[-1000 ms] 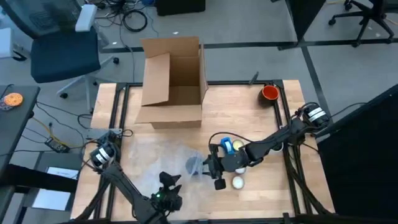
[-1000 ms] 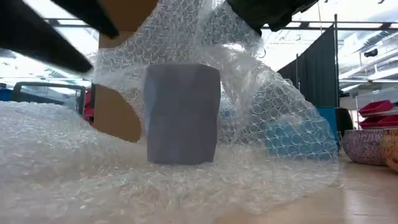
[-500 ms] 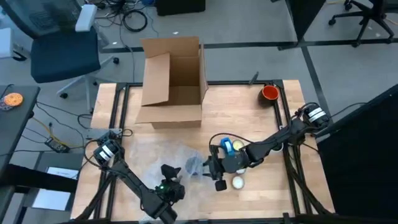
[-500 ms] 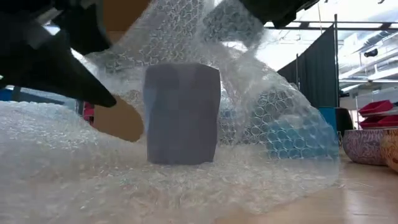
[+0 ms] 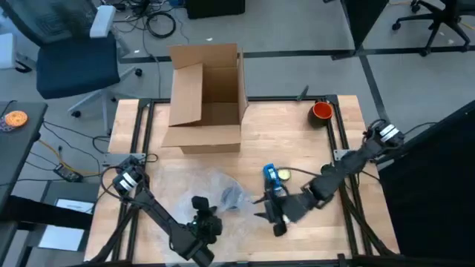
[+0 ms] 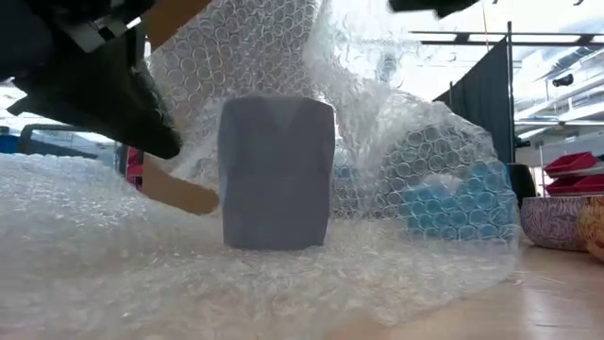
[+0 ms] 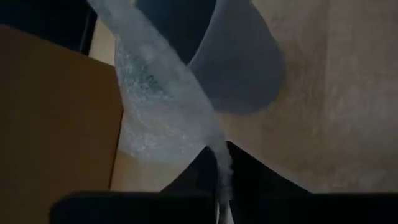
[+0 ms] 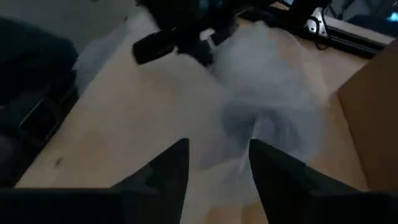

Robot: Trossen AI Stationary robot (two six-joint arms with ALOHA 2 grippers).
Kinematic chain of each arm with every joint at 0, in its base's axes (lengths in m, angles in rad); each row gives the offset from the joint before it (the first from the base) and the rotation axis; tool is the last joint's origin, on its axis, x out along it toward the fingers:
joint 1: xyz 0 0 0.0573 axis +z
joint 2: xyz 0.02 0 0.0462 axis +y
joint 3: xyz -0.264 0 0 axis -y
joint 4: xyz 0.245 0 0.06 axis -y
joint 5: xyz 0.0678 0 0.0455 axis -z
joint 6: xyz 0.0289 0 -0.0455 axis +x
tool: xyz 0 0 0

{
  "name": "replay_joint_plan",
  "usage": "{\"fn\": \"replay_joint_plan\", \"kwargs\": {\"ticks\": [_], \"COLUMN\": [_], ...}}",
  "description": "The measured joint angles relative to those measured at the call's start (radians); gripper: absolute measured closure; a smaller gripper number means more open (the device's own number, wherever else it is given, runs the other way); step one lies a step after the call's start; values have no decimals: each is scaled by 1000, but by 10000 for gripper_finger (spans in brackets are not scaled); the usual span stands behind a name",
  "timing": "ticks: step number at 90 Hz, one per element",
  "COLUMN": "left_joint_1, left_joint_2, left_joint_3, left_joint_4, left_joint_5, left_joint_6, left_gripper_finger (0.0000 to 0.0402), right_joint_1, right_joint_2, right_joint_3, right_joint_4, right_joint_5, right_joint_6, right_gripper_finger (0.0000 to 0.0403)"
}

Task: Wrap mug
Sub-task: Wrap the blue mug with the bubble wrap

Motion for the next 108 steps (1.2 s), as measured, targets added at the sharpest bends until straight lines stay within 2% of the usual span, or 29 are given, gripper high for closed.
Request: {"fn": "replay_joint_plan", "kwargs": {"ticks": [11,29,57,76,92,108], "left_joint_1": [17,45,52,53,52,49], "left_joint_2": [0,0,0,0,0,0], "left_joint_3": [0,1,1,1,1,1], "left_joint_4": [21,113,163,173,173,167], "left_joint_5": [1,66,105,114,115,124], "left_joint_6": [-49,-28,-16,-16,-13,-15], "left_gripper_finger": [401,402,402,402,402,402], "right_joint_1": [87,153,167,146,144,141], "right_joint_2": [65,239,494,619,653,646], "right_joint_3": [1,28,324,438,462,463], "right_joint_4": [3,150,128,125,111,-2], "right_joint_5": [192,340,451,652,655,631], "right_joint_6": [100,202,107,56,67,166], "right_gripper_finger": [234,212,209,204,207,220]}}
